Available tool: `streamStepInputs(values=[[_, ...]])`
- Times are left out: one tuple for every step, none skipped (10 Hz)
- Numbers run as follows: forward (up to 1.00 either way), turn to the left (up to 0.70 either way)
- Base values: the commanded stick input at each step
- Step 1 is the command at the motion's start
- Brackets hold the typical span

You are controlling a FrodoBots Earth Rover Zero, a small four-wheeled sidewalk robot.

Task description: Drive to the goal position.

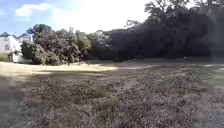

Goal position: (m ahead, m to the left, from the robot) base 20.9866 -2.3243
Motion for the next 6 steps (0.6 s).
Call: streamStepInputs(values=[[0.70,0.00],[0.70,0.24],[0.70,0.02],[0.70,0.00],[0.70,0.00],[0.70,0.00]])
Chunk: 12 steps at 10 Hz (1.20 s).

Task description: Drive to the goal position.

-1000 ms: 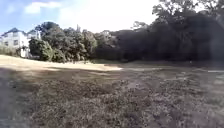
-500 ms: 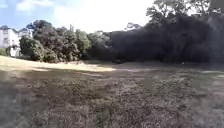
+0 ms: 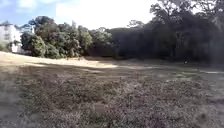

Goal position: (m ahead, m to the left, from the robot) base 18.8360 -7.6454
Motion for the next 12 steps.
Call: streamStepInputs(values=[[0.70,0.00],[0.70,0.00],[0.70,0.00],[0.70,0.00],[0.70,0.00],[0.70,0.00],[0.70,0.00],[0.70,0.00],[0.70,0.00],[0.70,0.00],[0.70,0.00],[0.70,0.00]])
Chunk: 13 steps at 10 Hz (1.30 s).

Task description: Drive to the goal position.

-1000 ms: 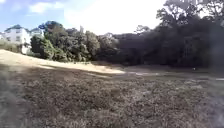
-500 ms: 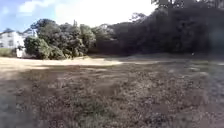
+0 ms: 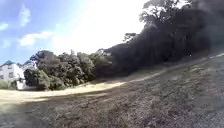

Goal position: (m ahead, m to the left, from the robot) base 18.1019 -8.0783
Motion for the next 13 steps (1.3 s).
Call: streamStepInputs(values=[[0.70,0.00],[0.70,0.00],[0.70,0.00],[0.70,0.00],[0.70,0.00],[0.70,0.00],[0.70,0.00],[0.70,0.00],[0.70,0.00],[0.70,0.00],[0.70,0.00],[0.70,0.00],[0.70,0.00]])
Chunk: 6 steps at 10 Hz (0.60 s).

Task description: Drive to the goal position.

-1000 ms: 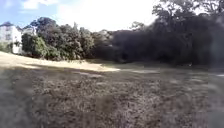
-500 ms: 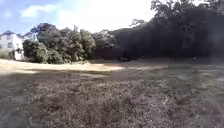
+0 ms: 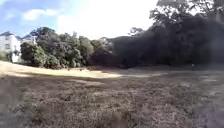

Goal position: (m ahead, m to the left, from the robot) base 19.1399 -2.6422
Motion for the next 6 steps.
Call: streamStepInputs(values=[[0.70,0.00],[0.70,0.00],[0.70,-0.01],[0.70,-0.04],[0.41,-0.03],[0.09,0.00]])
